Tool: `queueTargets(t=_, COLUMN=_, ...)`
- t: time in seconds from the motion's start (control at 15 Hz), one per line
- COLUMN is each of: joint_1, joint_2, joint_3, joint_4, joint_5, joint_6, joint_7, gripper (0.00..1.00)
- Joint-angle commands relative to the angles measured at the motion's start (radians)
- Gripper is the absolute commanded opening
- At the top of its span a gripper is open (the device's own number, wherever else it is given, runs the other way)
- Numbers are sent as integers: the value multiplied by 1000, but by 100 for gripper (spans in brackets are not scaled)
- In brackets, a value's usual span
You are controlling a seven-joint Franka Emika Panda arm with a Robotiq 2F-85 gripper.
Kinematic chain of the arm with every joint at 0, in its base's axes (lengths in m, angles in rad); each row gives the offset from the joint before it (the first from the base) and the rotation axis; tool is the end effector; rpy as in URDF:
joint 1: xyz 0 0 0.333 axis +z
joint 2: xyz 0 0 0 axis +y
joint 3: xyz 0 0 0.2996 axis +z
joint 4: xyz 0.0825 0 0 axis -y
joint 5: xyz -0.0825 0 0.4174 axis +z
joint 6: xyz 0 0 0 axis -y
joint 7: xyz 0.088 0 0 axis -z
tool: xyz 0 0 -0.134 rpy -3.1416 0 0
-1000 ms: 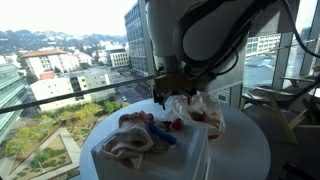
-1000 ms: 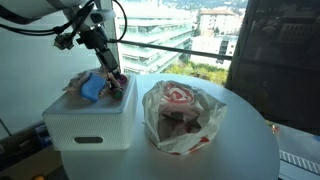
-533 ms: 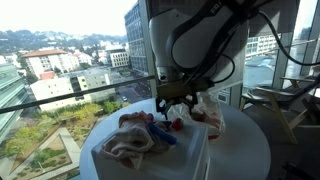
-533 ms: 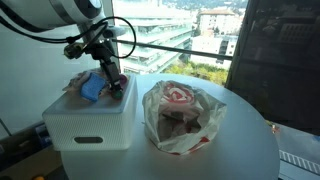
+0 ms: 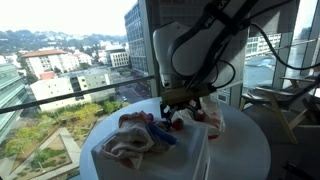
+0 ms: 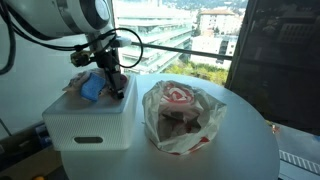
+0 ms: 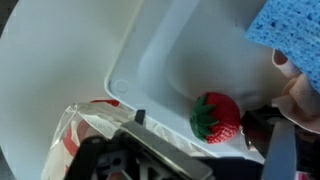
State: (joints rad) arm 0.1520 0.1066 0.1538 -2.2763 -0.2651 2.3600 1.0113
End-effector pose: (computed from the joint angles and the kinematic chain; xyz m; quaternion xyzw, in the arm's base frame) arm 0.5236 0.1576 0.2413 0.9635 -0.2540 0.0435 0.0725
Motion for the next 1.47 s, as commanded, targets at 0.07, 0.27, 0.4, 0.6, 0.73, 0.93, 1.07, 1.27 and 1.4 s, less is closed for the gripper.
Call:
queueTargets(t=0.07, joint_1=10, joint_2=23, joint_3=-21, joint_4=17, joint_5=8, joint_6=19, joint_7=-38, gripper=75)
queueTargets(t=0.27, joint_1=13, joint_2=27, joint_3=-26, joint_4=17, joint_5=3, joint_6=21, joint_7=-48, gripper=58)
queueTargets(t=0.4, joint_1=15, joint_2=26, joint_3=-27, joint_4=17, joint_5=2, joint_6=18, joint_7=-48, gripper=42)
queueTargets(t=0.6, joint_1=12, joint_2=4, joint_3=-28, joint_4=16, joint_5=24, joint_6=-3, joint_7=-45, gripper=25)
queueTargets(t=0.73, joint_1=9, joint_2=-16, joint_3=-36, joint_4=11, joint_5=16, joint_6=-9, joint_7=-29, gripper=25)
queueTargets(t=0.93, joint_1=-13, joint_2=-56, joint_3=-73, joint_4=0, joint_5=-12, joint_6=-8, joint_7=19, gripper=25)
queueTargets(t=1.07, joint_1=-33, joint_2=-67, joint_3=-110, joint_4=-3, joint_5=-71, joint_6=12, joint_7=107, gripper=25)
queueTargets(t=1.27, joint_1=-67, joint_2=-60, joint_3=-148, joint_4=0, joint_5=-144, joint_6=13, joint_7=227, gripper=25)
queueTargets(t=1.4, joint_1=-86, joint_2=-23, joint_3=-170, joint_4=16, joint_5=-219, joint_6=24, joint_7=289, gripper=25)
